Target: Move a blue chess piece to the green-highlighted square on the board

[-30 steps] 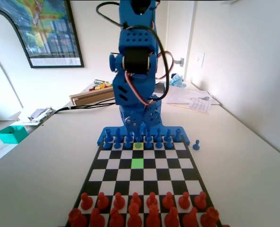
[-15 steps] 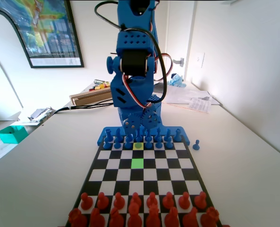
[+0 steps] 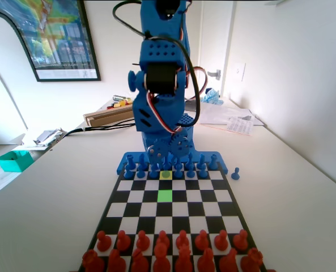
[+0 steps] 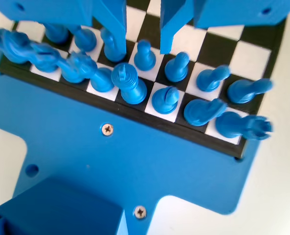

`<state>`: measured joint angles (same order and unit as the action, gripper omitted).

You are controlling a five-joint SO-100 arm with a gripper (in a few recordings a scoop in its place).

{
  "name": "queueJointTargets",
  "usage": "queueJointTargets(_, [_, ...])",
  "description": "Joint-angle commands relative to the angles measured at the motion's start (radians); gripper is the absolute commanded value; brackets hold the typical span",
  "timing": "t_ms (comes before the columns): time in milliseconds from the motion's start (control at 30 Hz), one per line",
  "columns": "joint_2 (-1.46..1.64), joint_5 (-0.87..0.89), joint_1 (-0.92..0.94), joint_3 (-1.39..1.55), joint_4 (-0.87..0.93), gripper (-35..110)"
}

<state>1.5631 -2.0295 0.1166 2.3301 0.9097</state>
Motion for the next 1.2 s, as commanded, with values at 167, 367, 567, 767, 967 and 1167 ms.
queueJointTargets(167, [-0.002,-0.009,0.009,-0.006,-0.031,12])
queueJointTargets(367, [-0.008,-0.009,0.006,0.009,-0.054,12])
queueJointTargets(567, [-0.012,-0.009,0.000,0.035,-0.083,12])
queueJointTargets(767, [-0.012,-0.015,0.002,0.057,-0.104,12])
queueJointTargets(967, [-0.009,-0.017,-0.002,0.058,-0.103,11])
queueJointTargets(1167, [-0.008,-0.021,-0.002,0.060,-0.101,7])
